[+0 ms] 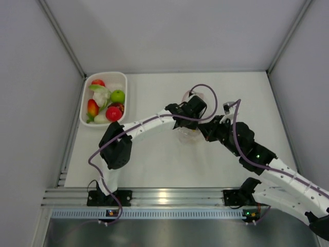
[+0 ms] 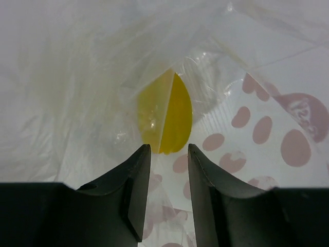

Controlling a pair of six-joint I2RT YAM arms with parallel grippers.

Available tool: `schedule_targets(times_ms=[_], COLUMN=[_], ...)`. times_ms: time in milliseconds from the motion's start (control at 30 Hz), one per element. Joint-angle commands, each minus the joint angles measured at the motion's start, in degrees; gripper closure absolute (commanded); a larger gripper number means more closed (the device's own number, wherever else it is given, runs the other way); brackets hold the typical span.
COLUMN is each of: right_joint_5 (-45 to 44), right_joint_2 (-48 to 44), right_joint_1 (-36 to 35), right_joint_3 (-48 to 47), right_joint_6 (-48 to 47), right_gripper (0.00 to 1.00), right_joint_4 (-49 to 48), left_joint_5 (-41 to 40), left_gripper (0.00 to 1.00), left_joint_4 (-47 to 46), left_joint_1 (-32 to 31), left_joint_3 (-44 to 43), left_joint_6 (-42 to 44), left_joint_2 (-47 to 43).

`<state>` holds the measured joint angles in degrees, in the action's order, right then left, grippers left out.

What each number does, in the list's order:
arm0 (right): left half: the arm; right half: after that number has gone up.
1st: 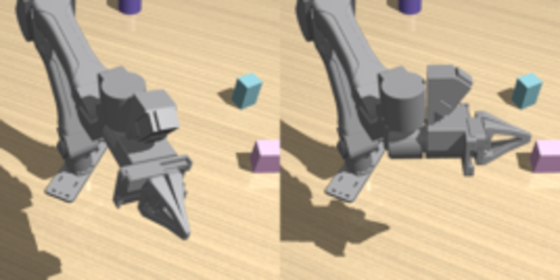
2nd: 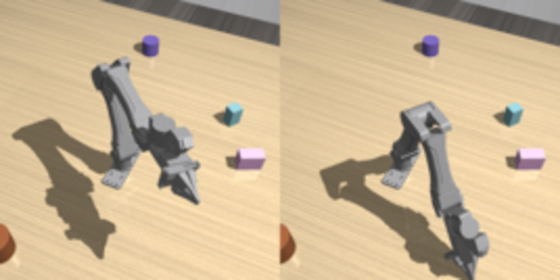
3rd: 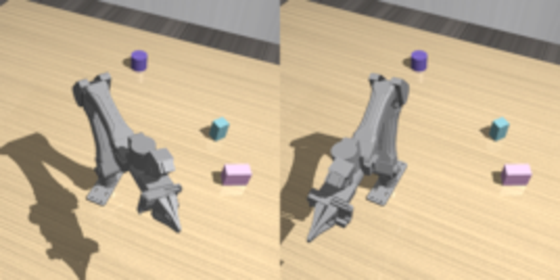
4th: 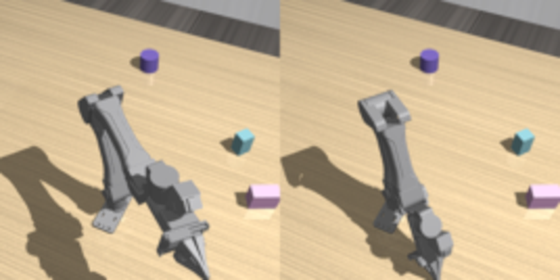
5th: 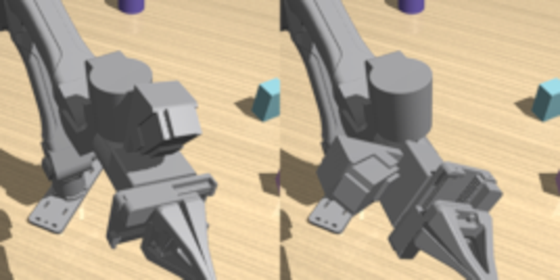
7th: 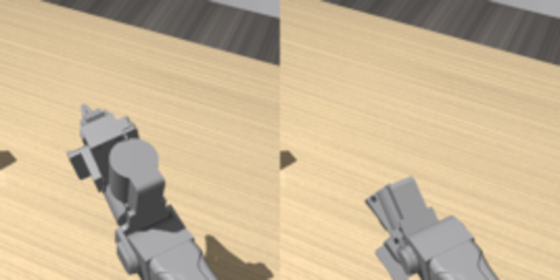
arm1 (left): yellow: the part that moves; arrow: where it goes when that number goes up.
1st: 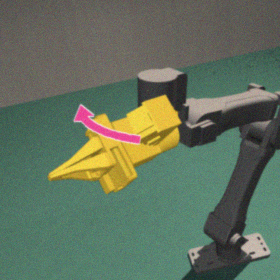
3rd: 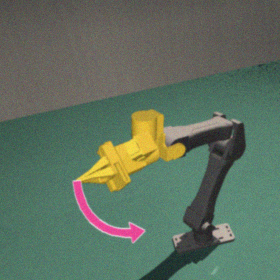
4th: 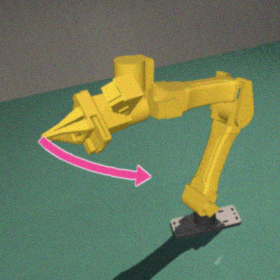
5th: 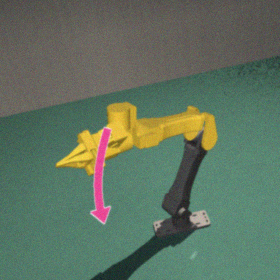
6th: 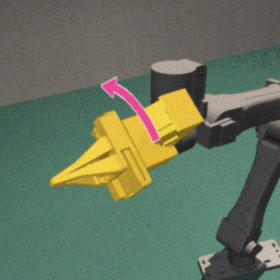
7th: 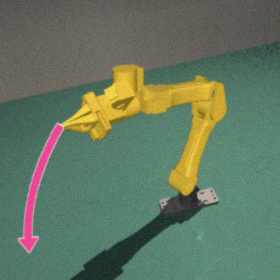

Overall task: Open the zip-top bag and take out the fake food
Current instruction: Pick up the fake fruit from the zipper food storage bag.

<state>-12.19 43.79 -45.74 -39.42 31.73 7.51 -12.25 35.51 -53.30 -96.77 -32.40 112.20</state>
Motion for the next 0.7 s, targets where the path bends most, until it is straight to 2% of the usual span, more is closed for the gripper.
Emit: schedule_targets(times_ms=[0,233,500,667], right_joint_5=[3.7,2.8,2.1,2.3], right_joint_2=[-2.7,-4.9,-5.9,-5.6], right_joint_1=[-0.4,-0.4,0.3,0.4], right_joint_3=[0.0,2.3,3.0,3.0], right_joint_6=[2.0,1.8,1.1,1.1], right_gripper=[1.0,1.0,1.0,1.0], right_joint_4=[0.8,3.7,4.8,4.7], left_joint_5=[-2.6,2.3,1.8,0.4], left_gripper=[0.59,0.49,0.33,0.32], left_joint_4=[-4.0,-6.2,-5.4,-4.3], left_joint_1=[0.4,0.2,-0.2,-0.2], left_joint_3=[-2.2,-2.9,-1.1,-0.9], left_joint_6=[-0.2,-0.8,0.9,1.6], left_joint_2=[2.6,6.8,7.9,8.5])
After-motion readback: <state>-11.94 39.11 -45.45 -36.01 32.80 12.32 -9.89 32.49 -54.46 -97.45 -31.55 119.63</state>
